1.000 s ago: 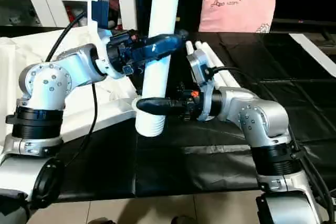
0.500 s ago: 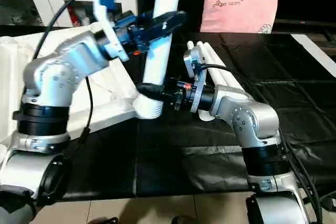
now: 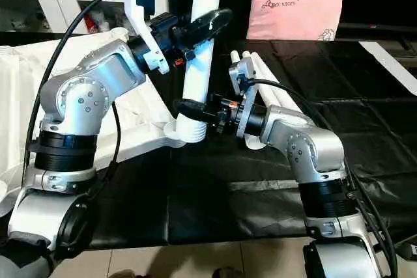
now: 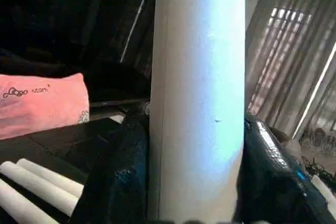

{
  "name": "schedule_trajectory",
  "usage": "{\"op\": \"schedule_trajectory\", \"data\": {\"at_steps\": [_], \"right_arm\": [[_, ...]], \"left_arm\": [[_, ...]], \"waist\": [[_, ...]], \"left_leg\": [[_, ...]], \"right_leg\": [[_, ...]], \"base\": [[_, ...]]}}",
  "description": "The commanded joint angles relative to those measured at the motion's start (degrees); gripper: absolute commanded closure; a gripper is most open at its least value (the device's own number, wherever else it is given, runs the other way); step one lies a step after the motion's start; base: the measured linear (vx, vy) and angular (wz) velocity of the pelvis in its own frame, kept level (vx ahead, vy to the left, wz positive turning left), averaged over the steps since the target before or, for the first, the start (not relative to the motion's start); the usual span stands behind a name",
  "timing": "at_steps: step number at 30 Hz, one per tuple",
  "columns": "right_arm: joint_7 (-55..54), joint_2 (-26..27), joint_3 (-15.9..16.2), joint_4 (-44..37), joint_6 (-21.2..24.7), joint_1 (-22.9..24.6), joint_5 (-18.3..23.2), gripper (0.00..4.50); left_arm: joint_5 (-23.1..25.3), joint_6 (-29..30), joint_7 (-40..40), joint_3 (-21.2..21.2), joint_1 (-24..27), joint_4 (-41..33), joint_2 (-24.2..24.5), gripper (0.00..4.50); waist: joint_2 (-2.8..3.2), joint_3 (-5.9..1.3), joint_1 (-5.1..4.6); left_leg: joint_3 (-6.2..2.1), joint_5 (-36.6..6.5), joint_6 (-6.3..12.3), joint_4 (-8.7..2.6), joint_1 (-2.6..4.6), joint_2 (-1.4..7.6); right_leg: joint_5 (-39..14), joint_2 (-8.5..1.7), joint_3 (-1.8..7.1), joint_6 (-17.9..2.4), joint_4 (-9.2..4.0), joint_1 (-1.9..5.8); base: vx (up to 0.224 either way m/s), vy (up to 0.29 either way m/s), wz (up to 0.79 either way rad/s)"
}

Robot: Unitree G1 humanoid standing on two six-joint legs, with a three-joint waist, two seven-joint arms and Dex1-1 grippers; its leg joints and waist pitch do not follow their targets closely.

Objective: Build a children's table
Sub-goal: Pick table leg

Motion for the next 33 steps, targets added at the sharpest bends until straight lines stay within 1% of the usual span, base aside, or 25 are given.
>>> {"op": "schedule_trajectory", "data": {"at_steps": [1,3,5,7,8,9,10,12,13,14,17,19,20,21,25,31,33], "right_arm": [[0.71,0.01,1.59,-1.31,-1.83,-1.53,-1.11,2.59],[1.03,-0.08,1.14,-0.64,-1.04,-2.09,-0.34,1.89],[1.86,-0.34,0.86,-0.38,-0.46,-2.49,0.36,1.8],[2.92,-0.68,0.59,-0.09,0.17,-2.87,1.15,1.55],[4.62,-1.27,0.37,0.37,1.15,-3.23,2.14,1.55],[5.57,-1.61,0.2,0.73,1.66,-3.42,2.68,1.43],[6.8,-2.06,-0.05,1.26,2.29,-3.67,3.39,1.43],[7.65,-2.39,-0.46,2.14,2.94,-4.13,4.04,1.11],[7.86,-2.49,-0.65,2.55,3.16,-4.39,4.24,1.11],[7.9,-2.57,-0.89,3.16,3.45,-4.84,4.38,0.98],[7.41,-2.58,-1.68,4.48,5.15,-5.89,5.33,0.96],[6.98,-2.55,-1.86,5.14,7.03,-6.26,5.84,0.96],[7.09,-2.6,-1.8,5.67,7.63,-6.48,5.8,0.96],[7.09,-2.6,-1.8,5.67,7.63,-6.48,5.8,0.96],[6.61,-2.6,-0.65,7.44,7.99,-7.13,4.35,0.96],[7.97,-2.99,0.86,7.53,8.47,-7.36,3.68,0.96],[8.61,-3.35,1.93,7.58,8.35,-7.25,2.85,0.96]], "left_arm": [[1.02,0.01,3.36,1.59,-0.49,1.68,-0.1,2.68],[0.95,-0.11,3.02,1.57,-0.54,1.77,-0.07,2.68],[0.71,-0.02,2.3,1.43,-0.56,1.65,0.1,2.68],[0.17,0.29,1.48,1.4,-0.58,1.53,0.22,2.69],[-0.25,0.48,0.79,1.19,-0.71,1.6,0.45,2.69],[-0.49,0.83,0.71,1.21,-0.81,1.74,0.53,2.69],[-0.83,1.44,0.73,1.31,-0.96,1.97,0.62,2.69],[-0.46,1.28,0.71,1.15,-1.15,2.24,0.82,2.7],[-0.36,1.16,0.69,1.13,-1.26,2.37,0.83,2.7],[-0.4,1.17,0.79,1.26,-1.45,2.53,0.79,2.7],[-0.79,1.32,1.17,1.53,-1.7,2.55,0.61,2.7],[-0.88,1.25,0.99,1.39,-1.51,2.36,0.63,2.7],[-0.8,1.14,0.76,1.07,-1.38,2.19,0.77,2.7],[-0.8,1.14,0.76,1.07,-1.38,2.19,0.77,2.7],[-1.16,1.4,-0.06,0.42,-1.21,1.58,0.9,2.7],[-1.67,1.73,-1.31,-0.34,-1.22,0.94,0.85,2.7],[-1.91,1.99,-1.65,-0.63,-1.14,0.67,0.8,2.7]], "waist": [[-0.72,-4.83,0.06],[-0.65,-4.82,0.05],[-0.65,-4.8,-0.03],[-0.68,-4.78,0.05],[-0.65,-4.79,0.08],[-0.62,-4.86,0.1],[-0.64,-4.84,0.08],[-0.73,-4.79,0.15],[-0.69,-4.82,0.17],[-0.93,-4.84,0.14],[-0.94,-4.81,0.17],[-0.93,-4.84,0.21],[-1.02,-4.88,0.19],[-0.95,-4.88,0.23],[-0.98,-4.88,0.19],[-0.97,-4.84,0.24],[-0.98,-4.85,0.26]], "left_leg": [[1.5,-4.15,2.44,-3.26,-0.52,-0.77],[1.48,-4.27,2.54,-3.27,-0.47,-0.75],[1.44,-4.27,2.47,-3.25,-0.52,-0.74],[1.48,-4.41,2.62,-3.28,-0.47,-0.75],[1.48,-4.43,2.65,-3.28,-0.44,-0.73],[1.44,-4.35,2.82,-3.27,-0.41,-0.67],[1.5,-4.31,2.91,-3.22,-0.41,-0.72],[1.52,-4.39,3.25,-3.21,-0.43,-0.73],[1.5,-4.15,3.3,-3.21,-0.43,-0.69],[1.55,-3.94,3.39,-3.17,-0.51,-0.71],[1.53,-3.93,3.25,-3.18,-0.47,-0.76],[1.49,-3.52,3.15,-3.2,-0.46,-0.7],[1.55,-3.38,3.24,-3.14,-0.45,-0.71],[1.53,-3.26,3.23,-3.18,-0.44,-0.67],[1.57,-3.48,3.02,-3.15,-0.41,-0.69],[1.56,-3.38,3.03,-3.18,-0.43,-0.63],[1.53,-3.26,2.95,-3.17,-0.44,-0.6]], "right_leg": [[-13.22,-1.87,0.79,-10.23,-3.92,4.79],[-13.57,-1.9,0.76,-10.23,-3.93,4.75],[-13.15,-1.84,0.75,-10.23,-3.87,4.79],[-13.9,-1.89,0.76,-10.09,-3.95,4.75],[-13.92,-1.87,0.76,-10.11,-3.97,4.73],[-13.27,-1.89,0.75,-10.46,-3.87,4.76],[-12.92,-1.85,0.77,-10.63,-3.87,4.74],[-12.93,-1.88,0.76,-10.88,-3.9,4.77],[-12.77,-1.93,0.76,-10.98,-3.86,4.75],[-12.55,-1.92,0.75,-10.98,-3.85,4.8],[-13.57,-1.93,0.71,-10.78,-3.9,4.76],[-13.21,-1.98,0.74,-10.75,-3.83,4.79],[-12.76,-1.94,0.76,-10.86,-3.85,4.77],[-12.54,-1.99,0.75,-11.0,-3.8,4.78],[-12.82,-2.01,0.73,-11.12,-3.81,4.71],[-12.68,-2.05,0.75,-11.06,-3.78,4.72],[-12.36,-2.06,0.76,-11.18,-3.73,4.75]], "base": [[0.0,0.0,0.0],[0.0,0.0,0.0],[0.0,0.0,0.0],[0.0,0.0,0.0],[0.0,0.0,0.0],[0.0,0.0,0.0],[0.0,0.0,0.0],[0.0,0.0,0.0],[0.0,0.0,0.0],[0.0,0.0,0.0],[0.0,0.0,0.0],[0.0,0.0,0.0],[0.0,0.0,0.0],[0.0,0.0,0.0],[0.0,0.0,0.0],[0.0,0.0,0.0],[0.0,0.0,0.0]]}}
